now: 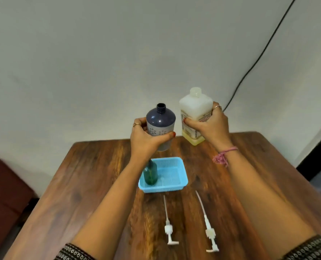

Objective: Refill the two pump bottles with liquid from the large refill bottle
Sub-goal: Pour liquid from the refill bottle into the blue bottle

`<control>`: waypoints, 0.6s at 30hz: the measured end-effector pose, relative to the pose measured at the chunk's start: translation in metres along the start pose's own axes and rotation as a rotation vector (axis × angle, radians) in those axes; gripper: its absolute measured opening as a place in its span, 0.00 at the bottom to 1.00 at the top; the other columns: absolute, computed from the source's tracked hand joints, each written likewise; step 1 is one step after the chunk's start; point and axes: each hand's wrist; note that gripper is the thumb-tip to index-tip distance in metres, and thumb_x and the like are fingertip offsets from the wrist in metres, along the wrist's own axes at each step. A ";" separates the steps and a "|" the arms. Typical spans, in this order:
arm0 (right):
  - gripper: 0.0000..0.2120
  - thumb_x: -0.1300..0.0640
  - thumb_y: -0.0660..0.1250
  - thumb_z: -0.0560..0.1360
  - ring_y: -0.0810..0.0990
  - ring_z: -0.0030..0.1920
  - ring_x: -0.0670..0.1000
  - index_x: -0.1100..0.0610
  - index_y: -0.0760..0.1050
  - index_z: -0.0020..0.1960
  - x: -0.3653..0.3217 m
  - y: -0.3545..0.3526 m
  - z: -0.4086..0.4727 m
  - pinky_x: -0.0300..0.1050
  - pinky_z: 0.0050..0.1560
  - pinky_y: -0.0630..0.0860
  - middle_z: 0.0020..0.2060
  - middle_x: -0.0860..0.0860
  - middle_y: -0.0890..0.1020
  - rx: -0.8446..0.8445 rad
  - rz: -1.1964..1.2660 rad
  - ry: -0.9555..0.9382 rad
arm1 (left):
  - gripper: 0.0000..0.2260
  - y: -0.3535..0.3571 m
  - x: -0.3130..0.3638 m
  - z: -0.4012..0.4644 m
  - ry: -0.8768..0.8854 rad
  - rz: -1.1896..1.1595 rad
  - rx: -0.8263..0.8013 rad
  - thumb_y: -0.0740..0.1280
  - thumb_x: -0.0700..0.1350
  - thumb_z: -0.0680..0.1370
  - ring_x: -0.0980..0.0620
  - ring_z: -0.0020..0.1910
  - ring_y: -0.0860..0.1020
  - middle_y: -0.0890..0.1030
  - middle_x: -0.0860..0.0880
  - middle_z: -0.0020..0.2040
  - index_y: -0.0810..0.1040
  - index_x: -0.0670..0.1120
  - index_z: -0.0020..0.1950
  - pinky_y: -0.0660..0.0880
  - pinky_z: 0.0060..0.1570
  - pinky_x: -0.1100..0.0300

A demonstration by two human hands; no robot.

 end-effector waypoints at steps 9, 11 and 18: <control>0.37 0.53 0.80 0.62 0.73 0.54 0.44 0.56 0.66 0.65 0.063 0.044 -0.119 0.21 0.37 0.70 0.54 0.47 0.73 0.066 0.063 0.276 | 0.33 -0.037 -0.082 -0.083 -0.152 -0.004 -0.120 0.81 0.40 0.62 0.56 0.53 0.80 0.77 0.54 0.56 0.69 0.48 0.60 0.79 0.46 0.66; 0.37 0.52 0.80 0.63 0.73 0.54 0.43 0.55 0.65 0.66 0.077 0.051 -0.142 0.24 0.38 0.72 0.55 0.46 0.73 0.066 0.054 0.310 | 0.32 -0.042 -0.098 -0.099 -0.196 -0.036 -0.153 0.80 0.37 0.63 0.58 0.51 0.81 0.77 0.54 0.56 0.68 0.46 0.61 0.78 0.43 0.69; 0.38 0.52 0.81 0.61 0.73 0.56 0.46 0.57 0.67 0.66 0.122 0.077 -0.210 0.37 0.48 0.75 0.57 0.51 0.75 0.055 -0.034 0.438 | 0.35 -0.047 -0.155 -0.135 -0.299 -0.004 -0.200 0.81 0.37 0.62 0.63 0.51 0.79 0.76 0.57 0.55 0.66 0.47 0.63 0.78 0.45 0.68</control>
Point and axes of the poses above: each hand's wrist, its own z-axis towards the middle knuckle, its own y-axis out of the palm, x = y × z
